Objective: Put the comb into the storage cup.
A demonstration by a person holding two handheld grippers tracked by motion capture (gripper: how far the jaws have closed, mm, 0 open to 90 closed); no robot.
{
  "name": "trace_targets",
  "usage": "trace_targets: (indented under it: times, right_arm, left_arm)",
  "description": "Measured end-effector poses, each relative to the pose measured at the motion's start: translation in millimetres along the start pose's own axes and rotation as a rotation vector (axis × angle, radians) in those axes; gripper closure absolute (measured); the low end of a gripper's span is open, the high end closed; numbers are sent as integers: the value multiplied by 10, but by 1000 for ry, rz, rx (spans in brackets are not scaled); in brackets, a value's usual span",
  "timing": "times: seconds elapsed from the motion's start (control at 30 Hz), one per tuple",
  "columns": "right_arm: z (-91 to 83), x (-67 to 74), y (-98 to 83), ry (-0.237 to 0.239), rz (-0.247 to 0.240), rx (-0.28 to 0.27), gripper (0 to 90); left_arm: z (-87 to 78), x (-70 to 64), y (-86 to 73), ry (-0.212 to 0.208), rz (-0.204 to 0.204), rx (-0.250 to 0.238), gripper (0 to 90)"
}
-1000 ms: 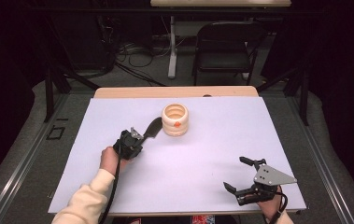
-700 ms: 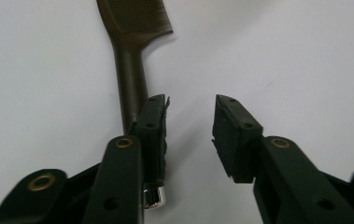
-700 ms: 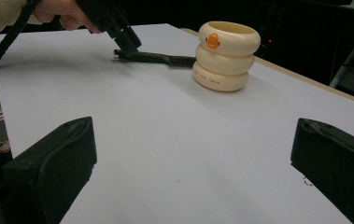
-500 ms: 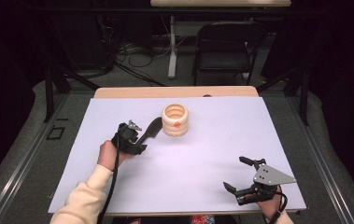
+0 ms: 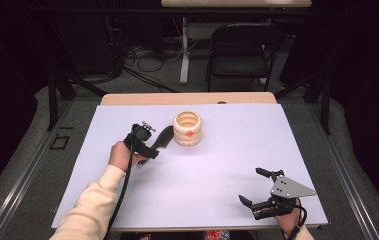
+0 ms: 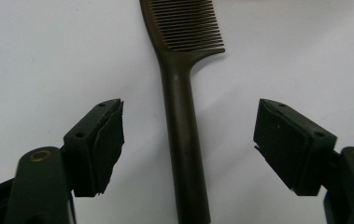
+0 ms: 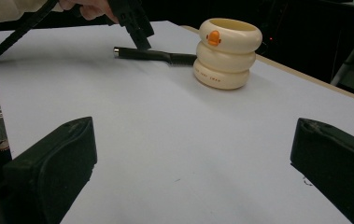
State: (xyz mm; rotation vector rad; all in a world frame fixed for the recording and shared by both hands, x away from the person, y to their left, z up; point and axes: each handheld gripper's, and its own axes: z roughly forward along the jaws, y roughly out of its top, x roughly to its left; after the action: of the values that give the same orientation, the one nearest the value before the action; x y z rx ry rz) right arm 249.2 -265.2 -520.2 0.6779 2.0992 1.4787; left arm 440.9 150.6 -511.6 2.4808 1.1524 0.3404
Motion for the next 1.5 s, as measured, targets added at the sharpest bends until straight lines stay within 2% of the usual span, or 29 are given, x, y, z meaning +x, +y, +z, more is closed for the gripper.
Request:
trace_targets:
  times: [0.3, 0.5, 0.7, 0.93, 1.07, 1.3, 1.5]
  right_arm:
    - [6, 3, -1, 0, -2, 4, 1]
    - [7, 1, -1, 1, -3, 5, 1]
    - [3, 2, -1, 2, -2, 4, 2]
    - [3, 3, 0, 2, -3, 3, 3]
    - [3, 3, 0, 2, -3, 3, 3]
    - [4, 1, 0, 0, -2, 4, 4]
    - [5, 1, 0, -1, -3, 4, 4]
  left_arm:
    - [144, 110, 166, -15, -17, 92, 487]
    - [220, 103, 256, -27, -9, 155, 581]
    - [283, 100, 302, -28, -3, 190, 651]
    - [319, 134, 281, -59, -37, 192, 693]
    - [311, 184, 263, -41, -60, 189, 718]
    - [279, 222, 233, -37, -57, 184, 724]
    - [236, 260, 221, -24, -65, 157, 725]
